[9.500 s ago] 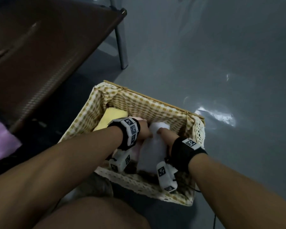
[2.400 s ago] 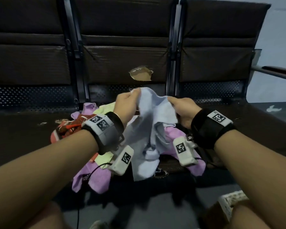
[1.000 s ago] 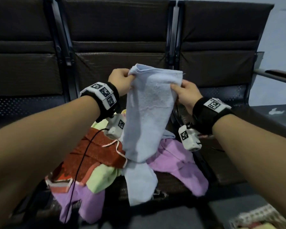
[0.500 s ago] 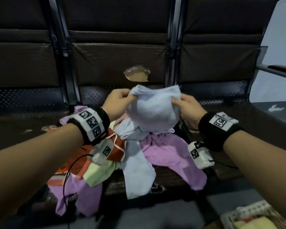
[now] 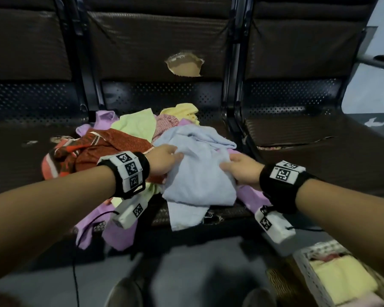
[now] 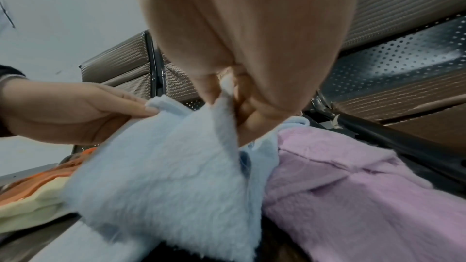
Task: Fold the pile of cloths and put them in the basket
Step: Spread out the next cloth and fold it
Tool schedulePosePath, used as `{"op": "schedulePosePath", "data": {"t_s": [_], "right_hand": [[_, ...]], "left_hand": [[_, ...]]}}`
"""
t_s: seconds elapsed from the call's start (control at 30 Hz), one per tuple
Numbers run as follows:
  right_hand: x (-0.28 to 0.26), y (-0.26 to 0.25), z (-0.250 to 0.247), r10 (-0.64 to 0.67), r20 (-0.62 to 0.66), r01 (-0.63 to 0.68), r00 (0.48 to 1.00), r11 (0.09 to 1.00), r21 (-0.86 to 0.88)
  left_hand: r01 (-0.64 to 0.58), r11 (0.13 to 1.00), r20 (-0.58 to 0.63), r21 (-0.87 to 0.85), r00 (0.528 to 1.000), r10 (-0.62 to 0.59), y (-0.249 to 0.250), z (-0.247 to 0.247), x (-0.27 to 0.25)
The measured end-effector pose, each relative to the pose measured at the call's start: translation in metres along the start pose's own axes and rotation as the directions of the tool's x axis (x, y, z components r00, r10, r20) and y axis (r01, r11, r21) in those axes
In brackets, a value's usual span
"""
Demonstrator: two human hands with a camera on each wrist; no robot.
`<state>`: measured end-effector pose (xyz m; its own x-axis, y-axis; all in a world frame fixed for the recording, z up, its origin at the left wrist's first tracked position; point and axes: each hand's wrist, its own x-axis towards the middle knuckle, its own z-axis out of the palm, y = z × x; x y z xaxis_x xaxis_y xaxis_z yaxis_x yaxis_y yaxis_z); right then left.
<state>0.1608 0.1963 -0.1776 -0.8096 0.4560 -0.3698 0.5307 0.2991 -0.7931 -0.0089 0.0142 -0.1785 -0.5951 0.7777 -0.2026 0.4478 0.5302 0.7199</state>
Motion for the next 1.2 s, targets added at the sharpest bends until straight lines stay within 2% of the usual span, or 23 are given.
{"op": "schedulePosePath", "data": {"t_s": [0.07,0.17,0.3,0.4,0.43,0.5,0.57,0.63,0.7,0.77,0.8,0.87,1.0,1.07,1.13,1.2], "right_hand": [[0.018,-0.005,-0.002,-0.101,-0.125,0.095,0.987,0.994,-0.053],[0.043,-0.001,0.001,-0.116,-0.269,0.111,0.956,0.993,-0.033],[0.06,0.008,0.007,-0.082,-0.295,0.065,0.952,0.996,-0.067],[0.056,0.007,0.003,-0.106,-0.318,-0.004,0.942,0.945,-0.327],[0.051,0.006,0.003,-0.154,-0.309,0.013,0.939,0.91,-0.413],[0.038,0.006,0.005,-0.309,-0.239,0.146,0.921,0.84,-0.522],[0.026,0.013,0.011,-0.457,-0.103,0.319,0.884,0.749,-0.581],[0.015,0.025,0.017,-0.495,0.068,0.423,0.866,0.654,-0.627],[0.007,0.038,0.021,-0.443,0.177,0.441,0.879,0.612,-0.656],[0.003,0.048,0.022,-0.381,0.231,0.432,0.895,0.611,-0.664],[0.003,0.05,0.022,-0.359,0.238,0.421,0.902,0.614,-0.668],[0.004,0.05,0.022,-0.35,0.211,0.395,0.913,0.62,-0.678],[0.006,0.033,0.013,-0.429,0.084,0.366,0.9,0.635,-0.68],[0.004,0.026,0.004,-0.448,0.046,0.369,0.893,0.67,-0.644],[0.002,0.022,-0.004,-0.467,-0.028,0.372,0.884,0.739,-0.562],[0.002,0.019,-0.01,-0.449,-0.087,0.375,0.889,0.824,-0.425]], "left_hand": [[-0.037,0.999,-0.13,0.035,0.991,0.042,0.001,-0.001,0.015],[-0.022,0.997,-0.262,0.07,0.964,0.04,-0.001,0.0,0.037],[0.013,0.998,-0.31,0.056,0.951,0.005,-0.009,0.002,0.059],[0.076,0.996,-0.314,-0.035,0.946,-0.084,-0.014,-0.002,0.068],[0.098,0.994,-0.322,-0.043,0.941,-0.107,-0.015,-0.003,0.068],[0.082,0.997,-0.374,-0.008,0.924,-0.079,-0.014,-0.005,0.064],[-0.029,1.0,-0.395,0.011,0.918,0.031,-0.009,-0.004,0.049],[-0.137,0.99,-0.256,-0.018,0.958,0.128,-0.008,-0.002,0.031],[-0.174,0.984,-0.021,-0.027,0.985,0.174,-0.012,0.004,0.011],[-0.214,0.963,0.17,0.164,0.968,0.186,-0.019,0.011,-0.005],[-0.238,0.935,0.213,0.263,0.96,0.184,-0.023,0.015,-0.01],[-0.244,0.9,0.195,0.361,0.964,0.183,-0.028,0.019,-0.012],[-0.23,0.868,0.05,0.44,0.971,0.232,-0.028,0.011,-0.01],[-0.224,0.887,-0.016,0.405,0.967,0.252,-0.025,0.006,-0.012],[-0.175,0.956,-0.113,0.237,0.972,0.206,-0.023,0.004,-0.011],[-0.144,0.989,-0.191,0.039,0.97,0.149,-0.022,0.005,-0.008]]}}
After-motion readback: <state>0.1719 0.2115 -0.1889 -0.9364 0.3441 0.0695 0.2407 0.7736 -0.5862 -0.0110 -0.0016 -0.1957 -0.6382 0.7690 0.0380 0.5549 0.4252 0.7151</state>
